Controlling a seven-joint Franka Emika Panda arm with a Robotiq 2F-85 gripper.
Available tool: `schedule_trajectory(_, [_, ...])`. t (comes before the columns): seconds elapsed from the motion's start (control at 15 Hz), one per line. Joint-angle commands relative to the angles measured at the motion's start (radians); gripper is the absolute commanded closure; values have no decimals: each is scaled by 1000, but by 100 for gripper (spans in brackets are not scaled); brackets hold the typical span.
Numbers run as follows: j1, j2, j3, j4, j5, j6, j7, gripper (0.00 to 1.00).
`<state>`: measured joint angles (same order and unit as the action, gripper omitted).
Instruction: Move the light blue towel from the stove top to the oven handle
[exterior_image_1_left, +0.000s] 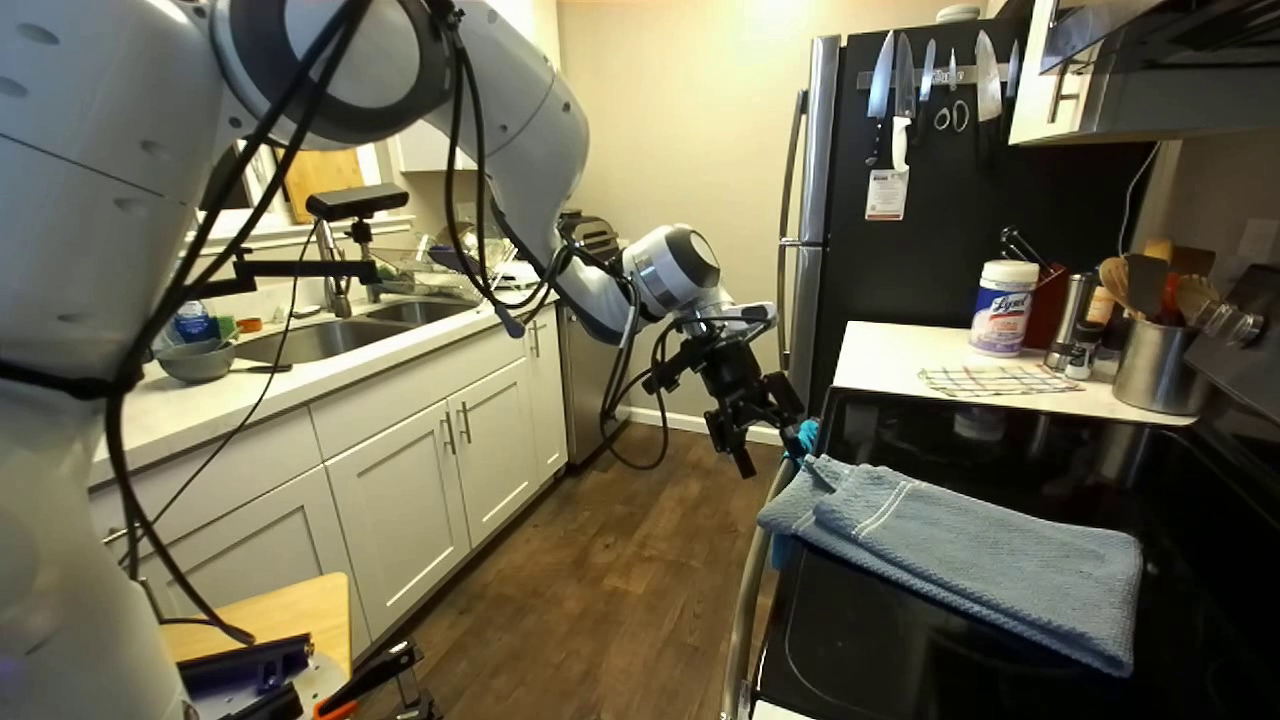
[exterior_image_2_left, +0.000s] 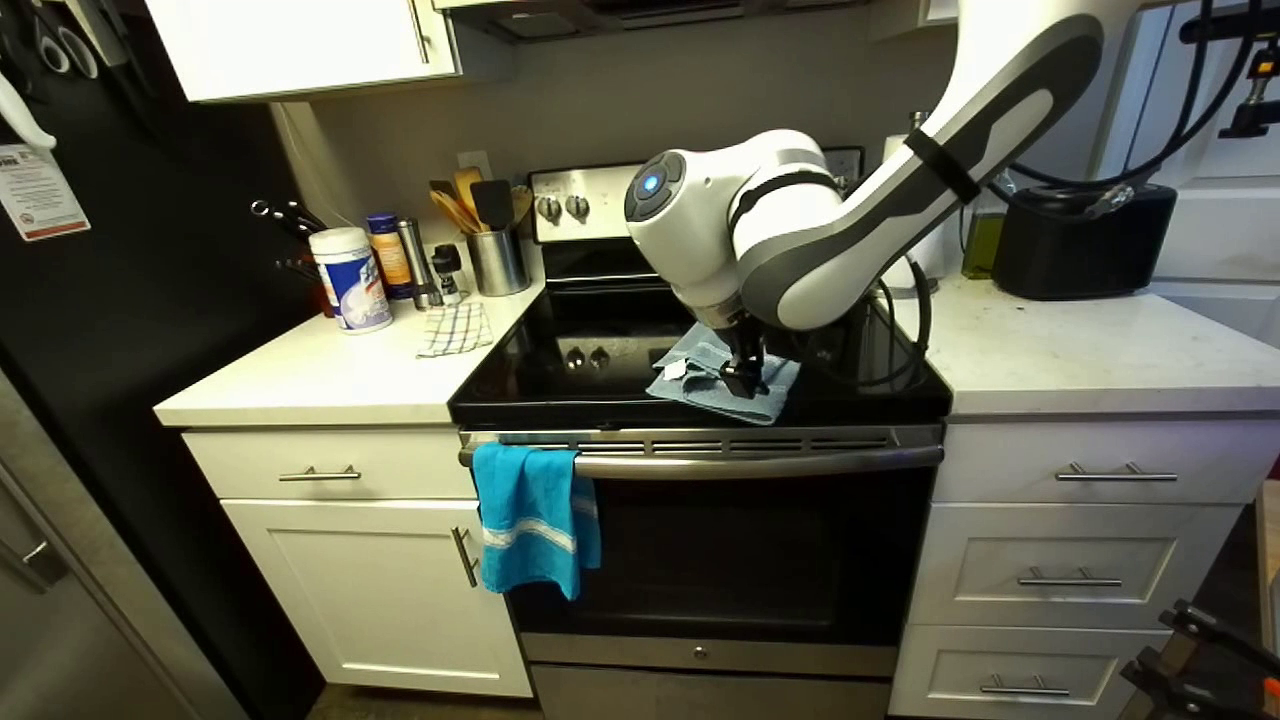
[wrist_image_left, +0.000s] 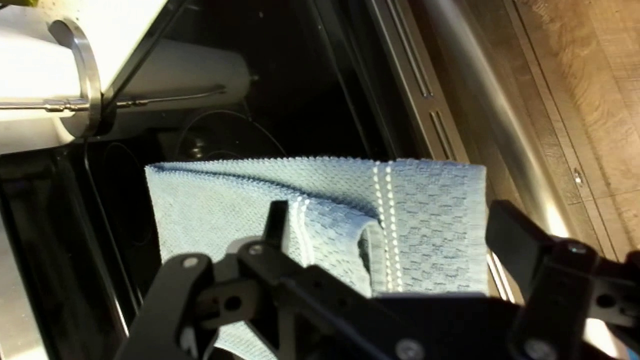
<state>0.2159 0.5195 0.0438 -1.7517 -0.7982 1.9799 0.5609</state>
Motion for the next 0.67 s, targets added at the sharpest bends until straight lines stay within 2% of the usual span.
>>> schedule_trajectory(0.0, [4,20,3,4,44,17,-49,0])
schedule_trajectory(0.4, [23,82,-18,8,17,12,-31,0])
schedule_trajectory(0.6, [40,110,-48,11,-42,14,4,0])
